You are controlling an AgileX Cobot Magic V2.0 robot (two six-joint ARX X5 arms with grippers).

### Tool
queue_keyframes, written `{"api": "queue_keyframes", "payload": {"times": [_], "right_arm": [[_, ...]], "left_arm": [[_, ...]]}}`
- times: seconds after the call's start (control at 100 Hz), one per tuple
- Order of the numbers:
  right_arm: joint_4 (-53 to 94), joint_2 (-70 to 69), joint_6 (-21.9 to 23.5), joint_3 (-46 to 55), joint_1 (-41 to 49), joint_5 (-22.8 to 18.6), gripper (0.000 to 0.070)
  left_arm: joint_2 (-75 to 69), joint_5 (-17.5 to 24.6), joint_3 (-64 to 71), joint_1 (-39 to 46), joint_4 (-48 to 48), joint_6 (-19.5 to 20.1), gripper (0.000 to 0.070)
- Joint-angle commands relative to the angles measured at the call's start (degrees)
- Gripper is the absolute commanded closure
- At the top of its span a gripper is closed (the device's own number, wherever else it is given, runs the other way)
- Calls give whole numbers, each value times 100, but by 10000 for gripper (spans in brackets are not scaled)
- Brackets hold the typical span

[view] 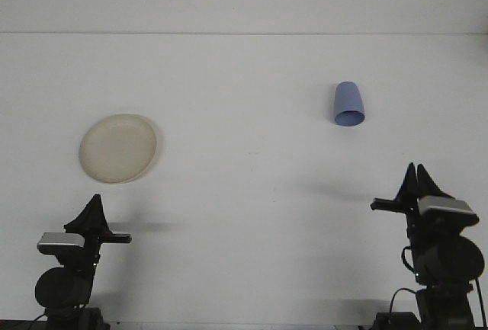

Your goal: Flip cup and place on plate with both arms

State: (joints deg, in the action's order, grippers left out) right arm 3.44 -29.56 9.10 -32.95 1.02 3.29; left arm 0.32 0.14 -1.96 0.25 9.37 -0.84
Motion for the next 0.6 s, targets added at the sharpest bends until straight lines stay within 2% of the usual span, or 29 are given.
{"api": "queue_keyframes", "payload": {"times": [0.0,0.03,0.23,0.59], "right_arm": [[-46,-490,-323,-251,-11,-105,156],[-70,-669,-348,-330,-11,-155,137],[-813,-2063,-660,-531,-11,-389,137],[-2763,-4658,-1510,-531,-35,-328,139]], "left_arm": [[-7,7,114,4,59,-28,685],[-7,7,114,4,59,-28,685],[-7,9,114,4,59,-28,685],[-7,7,114,4,59,-28,685]]}}
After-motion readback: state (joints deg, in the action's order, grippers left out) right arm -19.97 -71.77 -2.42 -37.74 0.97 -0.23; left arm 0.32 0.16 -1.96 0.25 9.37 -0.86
